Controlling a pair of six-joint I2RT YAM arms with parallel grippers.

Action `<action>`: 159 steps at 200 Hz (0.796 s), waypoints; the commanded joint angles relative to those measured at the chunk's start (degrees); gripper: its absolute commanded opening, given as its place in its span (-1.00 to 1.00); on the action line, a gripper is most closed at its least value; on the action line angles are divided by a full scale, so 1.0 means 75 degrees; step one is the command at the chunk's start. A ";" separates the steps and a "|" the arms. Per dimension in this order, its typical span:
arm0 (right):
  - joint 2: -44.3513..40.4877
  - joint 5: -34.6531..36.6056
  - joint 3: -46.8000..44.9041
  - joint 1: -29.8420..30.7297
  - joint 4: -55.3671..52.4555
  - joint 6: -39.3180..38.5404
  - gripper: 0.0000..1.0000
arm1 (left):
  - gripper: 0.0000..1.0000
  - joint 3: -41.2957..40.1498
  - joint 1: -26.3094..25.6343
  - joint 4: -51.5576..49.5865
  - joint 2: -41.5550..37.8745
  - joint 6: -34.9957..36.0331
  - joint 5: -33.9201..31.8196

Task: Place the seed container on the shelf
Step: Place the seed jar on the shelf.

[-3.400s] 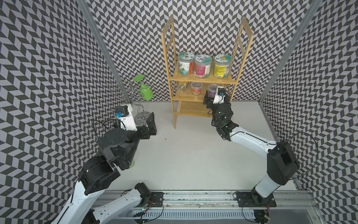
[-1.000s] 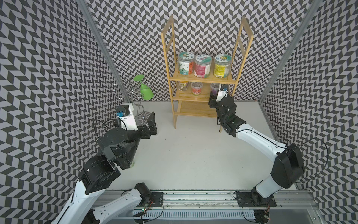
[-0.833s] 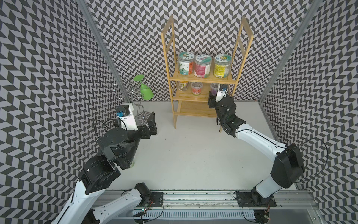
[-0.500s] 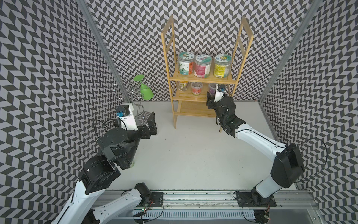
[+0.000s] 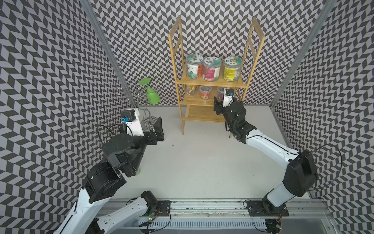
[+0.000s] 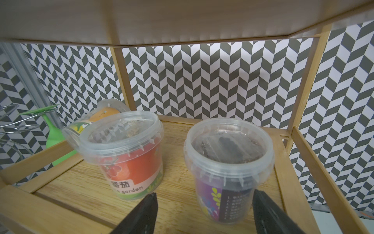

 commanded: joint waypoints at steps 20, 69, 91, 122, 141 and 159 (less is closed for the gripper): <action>-0.0996 0.0227 -0.0397 0.0072 -0.0167 -0.0033 0.65 | 0.99 0.0204 0.0023 0.0014 0.0061 -0.0053 -0.0038; -0.2467 -0.0036 -0.1361 0.0160 -0.0882 0.0113 0.69 | 0.99 0.0392 0.0018 -0.0021 0.0324 -0.0052 0.0079; -0.3134 -0.0205 -0.1836 0.0260 -0.1432 0.0323 0.69 | 0.99 0.0444 0.0023 -0.0055 0.0514 -0.0123 0.0146; -0.3993 -0.0198 -0.2714 0.0903 -0.2126 0.0799 0.67 | 0.99 0.0614 0.0038 -0.0244 0.0912 -0.0534 0.0034; -0.4394 0.0151 -0.3183 0.1546 -0.2590 0.1172 0.68 | 0.99 0.0535 0.0051 -0.0362 0.1117 -0.0943 -0.0028; -0.4788 0.0379 -0.3566 0.1862 -0.3004 0.1655 0.68 | 0.99 0.0358 0.0147 -0.0524 0.1277 -0.1348 -0.0030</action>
